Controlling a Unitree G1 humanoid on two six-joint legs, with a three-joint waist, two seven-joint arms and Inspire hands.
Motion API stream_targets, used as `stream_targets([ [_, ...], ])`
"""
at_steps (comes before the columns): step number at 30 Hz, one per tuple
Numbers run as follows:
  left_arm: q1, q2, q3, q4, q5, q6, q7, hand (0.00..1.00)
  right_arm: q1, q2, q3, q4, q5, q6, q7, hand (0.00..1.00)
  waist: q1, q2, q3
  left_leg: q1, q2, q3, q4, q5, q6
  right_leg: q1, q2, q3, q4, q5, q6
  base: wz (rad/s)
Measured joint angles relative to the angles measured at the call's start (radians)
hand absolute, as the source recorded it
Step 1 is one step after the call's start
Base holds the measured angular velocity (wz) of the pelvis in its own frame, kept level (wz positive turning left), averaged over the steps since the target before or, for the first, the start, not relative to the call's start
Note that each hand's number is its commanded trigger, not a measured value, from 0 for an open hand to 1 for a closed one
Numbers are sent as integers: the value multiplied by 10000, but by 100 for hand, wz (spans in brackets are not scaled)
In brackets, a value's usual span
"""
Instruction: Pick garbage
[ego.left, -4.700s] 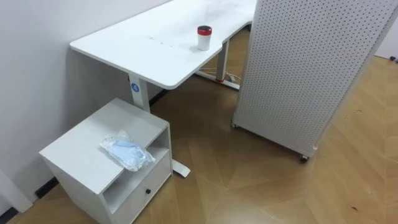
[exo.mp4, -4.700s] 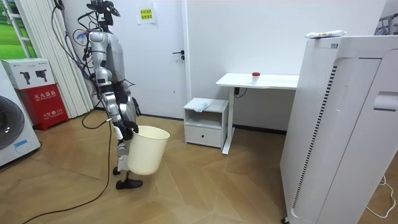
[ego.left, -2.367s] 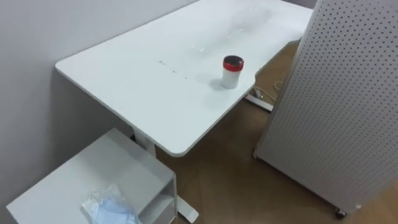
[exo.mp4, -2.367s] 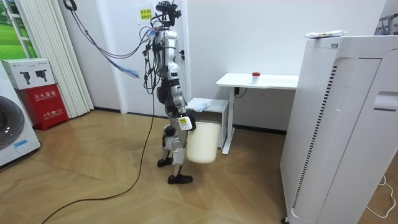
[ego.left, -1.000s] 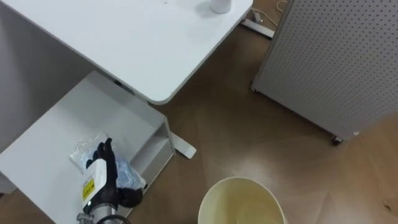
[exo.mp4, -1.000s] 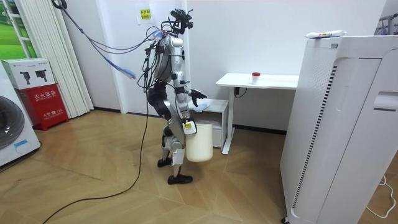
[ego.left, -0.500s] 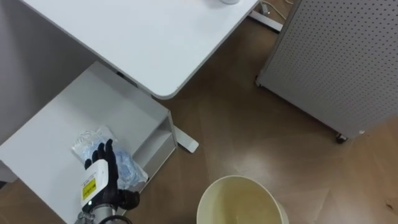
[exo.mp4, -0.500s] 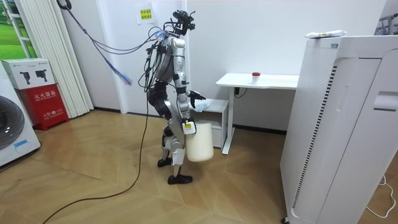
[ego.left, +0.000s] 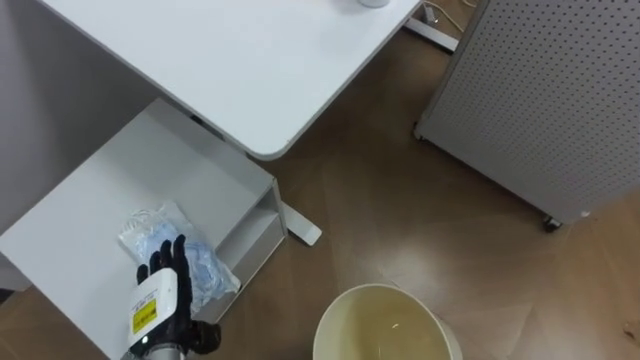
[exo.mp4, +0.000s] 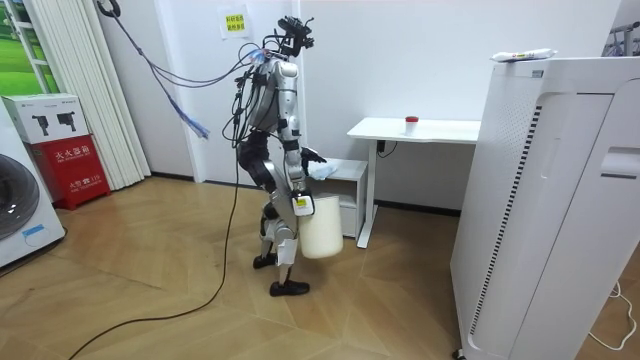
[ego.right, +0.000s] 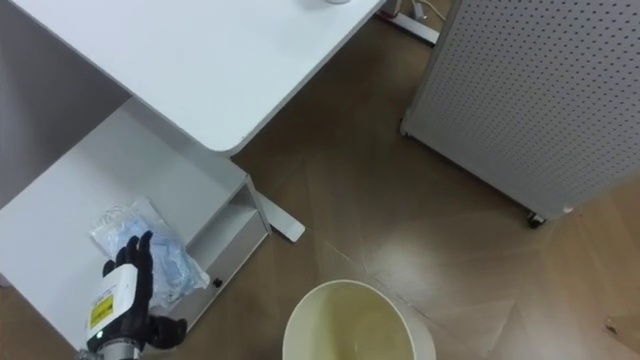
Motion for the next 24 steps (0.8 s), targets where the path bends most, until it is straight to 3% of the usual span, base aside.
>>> stream_targets([
  [7,-70,-3,3,414,-2,571,-144,0,2,-77,-4,-5,330,211,122,100,-38,3,-6,-173,-7,-23,128,-2,1,-157,-47,4,206,-10,-17,1],
  [12,-202,-3,-2,414,-2,886,-259,0,-5,-279,7,-243,932,217,258,100,-28,16,-18,-853,-24,-61,614,3,5,-835,-138,5,729,-89,-135,2],
  [24,-461,-17,-210,389,-235,982,-299,0,-9,-334,104,-532,1432,169,222,100,-82,-6,-25,-1590,-16,-2,1168,24,-34,-1488,-275,-117,1361,-313,-302,6],
])
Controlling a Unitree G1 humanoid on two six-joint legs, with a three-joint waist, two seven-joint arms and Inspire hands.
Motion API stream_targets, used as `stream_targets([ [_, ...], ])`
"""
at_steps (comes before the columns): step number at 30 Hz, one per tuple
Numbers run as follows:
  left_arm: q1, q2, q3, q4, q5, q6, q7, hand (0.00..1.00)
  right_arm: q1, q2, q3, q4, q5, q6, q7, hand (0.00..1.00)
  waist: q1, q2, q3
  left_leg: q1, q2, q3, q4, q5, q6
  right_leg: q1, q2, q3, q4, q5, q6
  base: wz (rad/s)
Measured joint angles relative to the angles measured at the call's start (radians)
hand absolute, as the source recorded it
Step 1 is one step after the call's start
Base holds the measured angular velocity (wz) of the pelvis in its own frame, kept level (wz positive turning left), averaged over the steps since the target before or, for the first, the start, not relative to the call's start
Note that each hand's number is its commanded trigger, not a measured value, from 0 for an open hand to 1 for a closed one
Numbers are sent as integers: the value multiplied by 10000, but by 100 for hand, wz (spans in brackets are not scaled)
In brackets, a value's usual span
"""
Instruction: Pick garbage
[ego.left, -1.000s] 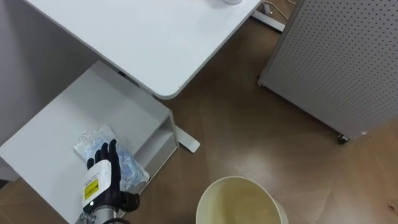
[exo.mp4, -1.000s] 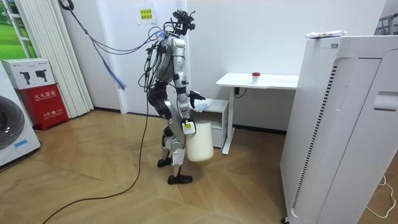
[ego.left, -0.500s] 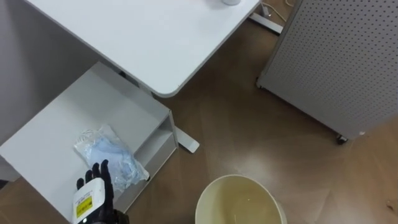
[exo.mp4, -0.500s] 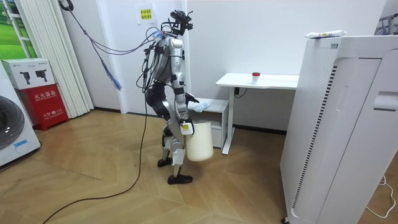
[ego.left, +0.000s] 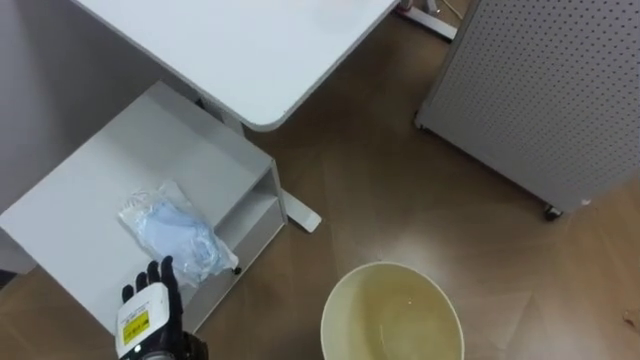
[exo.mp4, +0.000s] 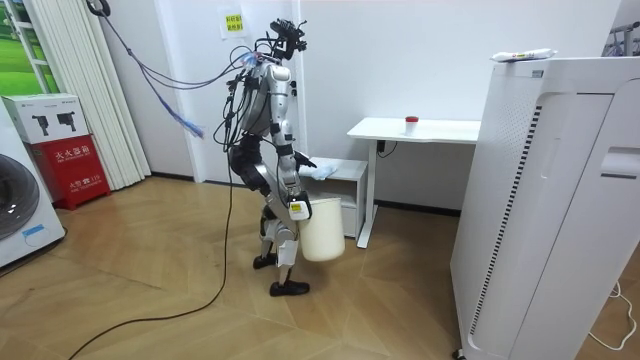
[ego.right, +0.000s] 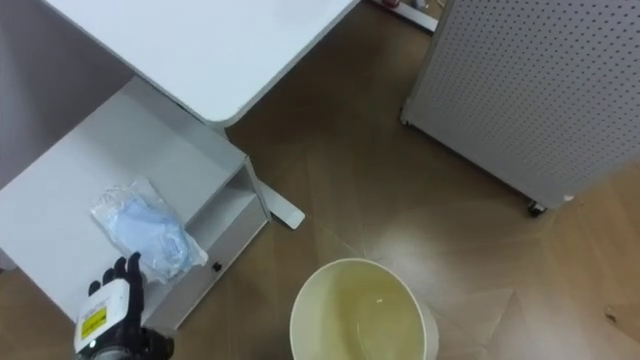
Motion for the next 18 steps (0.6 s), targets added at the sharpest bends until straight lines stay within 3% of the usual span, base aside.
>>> stream_targets([
  [7,-514,19,-105,12,-34,-2,174,0,-3,-44,3,-241,8,-96,-79,100,-61,5,2,-586,67,-2,319,-10,17,-466,21,-3,157,-4,2,3],
  [18,-831,0,-192,-29,30,-45,1316,0,-1,-134,12,-664,29,-171,-266,100,19,60,27,-1034,87,-6,530,-19,27,-904,-16,22,387,-29,-19,0],
])
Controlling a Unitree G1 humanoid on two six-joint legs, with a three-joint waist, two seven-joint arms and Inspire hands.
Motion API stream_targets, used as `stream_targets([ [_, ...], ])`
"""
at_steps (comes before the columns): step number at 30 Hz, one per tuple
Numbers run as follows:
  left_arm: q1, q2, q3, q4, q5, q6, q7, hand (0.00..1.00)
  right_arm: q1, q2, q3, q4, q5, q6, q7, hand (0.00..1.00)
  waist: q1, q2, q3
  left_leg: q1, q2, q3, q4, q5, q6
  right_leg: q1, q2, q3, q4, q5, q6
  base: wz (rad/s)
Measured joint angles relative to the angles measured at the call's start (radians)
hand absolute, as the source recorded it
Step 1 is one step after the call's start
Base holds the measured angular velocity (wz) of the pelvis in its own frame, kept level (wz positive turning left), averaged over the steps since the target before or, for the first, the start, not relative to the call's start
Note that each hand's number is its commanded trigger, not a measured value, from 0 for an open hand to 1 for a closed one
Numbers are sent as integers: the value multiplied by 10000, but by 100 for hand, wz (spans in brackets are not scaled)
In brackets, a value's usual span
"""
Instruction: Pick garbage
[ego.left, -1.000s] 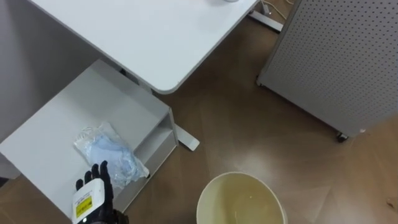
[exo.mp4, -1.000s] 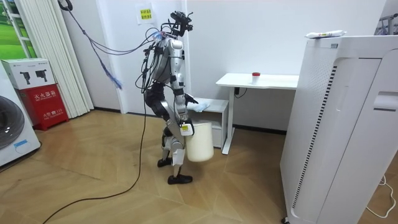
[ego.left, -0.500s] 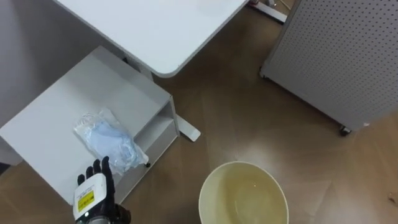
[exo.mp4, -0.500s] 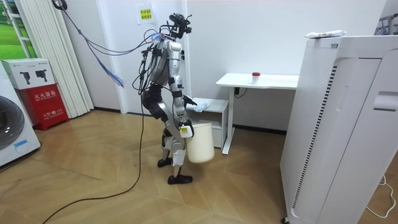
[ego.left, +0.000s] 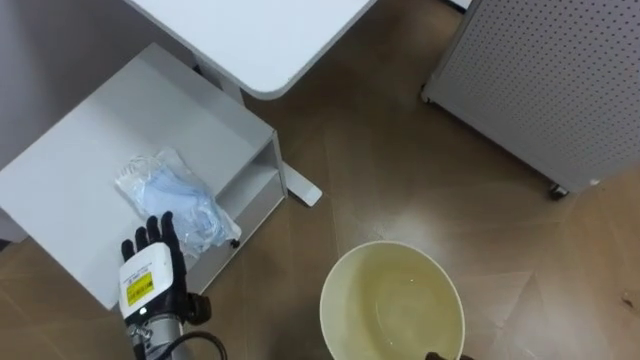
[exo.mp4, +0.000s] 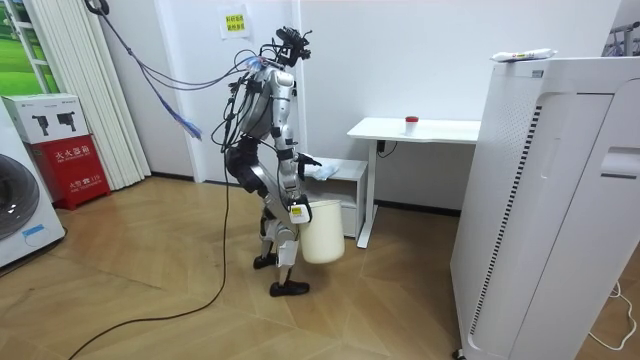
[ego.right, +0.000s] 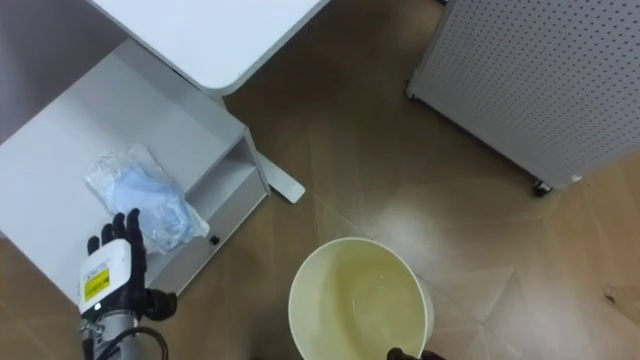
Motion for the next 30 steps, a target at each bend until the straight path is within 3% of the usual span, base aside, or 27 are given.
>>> stream_targets([
  [17,-115,-6,-213,-102,-69,-136,221,0,-2,-86,299,-181,5,12,45,100,-19,-7,9,12,3,7,-47,-1,0,-3,-1,4,-28,-2,0,0],
  [22,-372,45,-334,-92,-94,-138,240,0,-38,-140,297,-356,5,15,33,100,-22,-8,60,-213,41,12,36,-15,12,-189,20,13,-3,-1,-2,-1],
  [30,-772,111,-398,-88,251,-137,492,0,-482,-198,242,-496,189,97,25,100,-198,-2,157,-1128,142,97,973,-390,38,-1174,-52,122,956,-286,-64,-4],
])
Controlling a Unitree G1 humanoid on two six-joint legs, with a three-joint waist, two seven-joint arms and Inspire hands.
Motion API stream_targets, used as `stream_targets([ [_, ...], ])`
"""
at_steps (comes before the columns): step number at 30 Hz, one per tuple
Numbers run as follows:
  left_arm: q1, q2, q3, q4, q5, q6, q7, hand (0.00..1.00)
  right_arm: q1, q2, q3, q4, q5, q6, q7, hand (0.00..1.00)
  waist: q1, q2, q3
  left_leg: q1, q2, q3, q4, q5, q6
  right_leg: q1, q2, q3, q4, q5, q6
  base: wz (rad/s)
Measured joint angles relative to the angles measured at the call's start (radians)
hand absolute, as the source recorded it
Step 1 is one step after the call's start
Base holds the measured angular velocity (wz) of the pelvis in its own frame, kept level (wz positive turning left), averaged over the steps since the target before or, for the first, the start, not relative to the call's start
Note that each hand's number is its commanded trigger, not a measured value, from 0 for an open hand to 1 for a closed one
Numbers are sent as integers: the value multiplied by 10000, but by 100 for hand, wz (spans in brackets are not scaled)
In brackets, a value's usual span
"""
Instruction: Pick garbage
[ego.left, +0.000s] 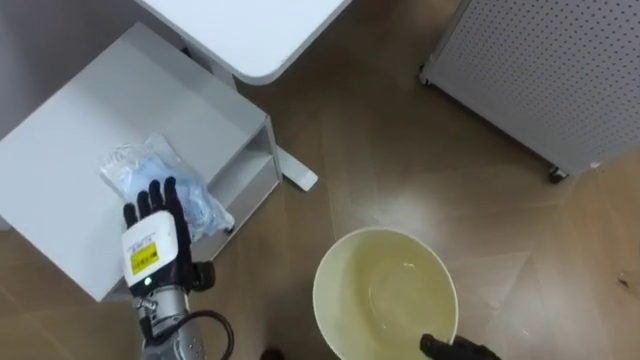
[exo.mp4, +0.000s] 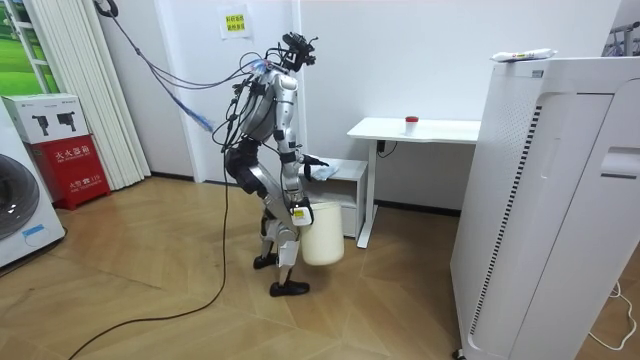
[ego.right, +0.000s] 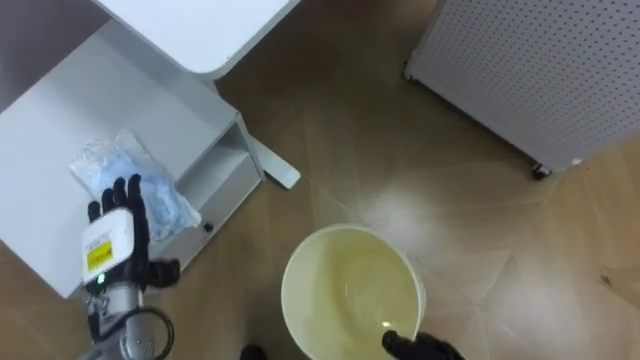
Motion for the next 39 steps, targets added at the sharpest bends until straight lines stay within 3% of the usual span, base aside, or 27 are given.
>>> stream_targets([
  [8,-26,17,-295,0,98,21,-60,0,-211,-39,-86,-291,41,-153,76,100,-45,31,21,-1000,138,-21,1521,-624,1,-991,12,199,1423,-589,-39,-4],
  [9,-28,26,-297,-2,99,22,-60,20,-219,-43,-100,-293,41,-196,97,100,-47,31,20,-1067,136,-30,1664,-679,-7,-1071,4,220,1535,-657,-44,0],
  [10,-37,37,-298,-4,98,22,-60,54,-227,-44,-126,-298,41,-201,114,100,-50,31,20,-1104,137,-31,1715,-693,-10,-1112,-1,227,1607,-683,-48,0],
  [11,-64,66,-313,-6,98,23,-60,97,-247,-46,-174,-309,47,-205,137,100,-50,31,20,-1178,140,-32,1819,-727,-19,-1206,-9,247,1702,-728,-62,0],
  [12,-70,102,-394,-6,96,35,-60,100,-270,-50,-175,-308,63,-210,137,100,-58,31,20,-1224,139,-33,1893,-742,-30,-1255,-25,253,1807,-759,-80,0],
  [16,-166,230,-583,-35,91,62,150,100,-296,-96,-198,-313,246,-210,143,100,-57,33,20,-1377,144,-60,2084,-782,-50,-1413,-53,298,2029,-832,-121,2],
  [21,-767,690,-649,-59,39,202,431,100,-335,-113,-213,-294,537,-199,221,100,-57,59,10,-1526,143,-78,2397,-857,-79,-1586,-33,413,2328,-883,-138,-1],
  [24,-999,811,-691,-32,54,269,411,100,-336,-111,-218,-297,734,-177,254,100,-64,59,10,-1589,167,-81,2519,-879,-51,-1612,-28,412,2391,-882,-137,0],
  [28,-1030,814,-775,-26,69,411,420,100,-337,-110,-268,-293,791,-152,274,100,-65,60,10,-1662,183,-85,2636,-928,-12,-1651,-27,401,2442,-881,-117,0],
  [34,-992,789,-953,190,76,747,-297,100,-348,-118,-285,-260,821,-148,452,100,-111,62,11,-1711,202,-80,2691,-972,8,-1690,-28,367,2463,-890,-98,0],
  [39,-1027,819,-1155,378,85,797,-533,100,-350,-128,-260,-244,1206,-96,450,100,-117,93,30,-1725,205,-95,2716,-974,6,-1688,-39,371,2497,-909,-113,0],
])
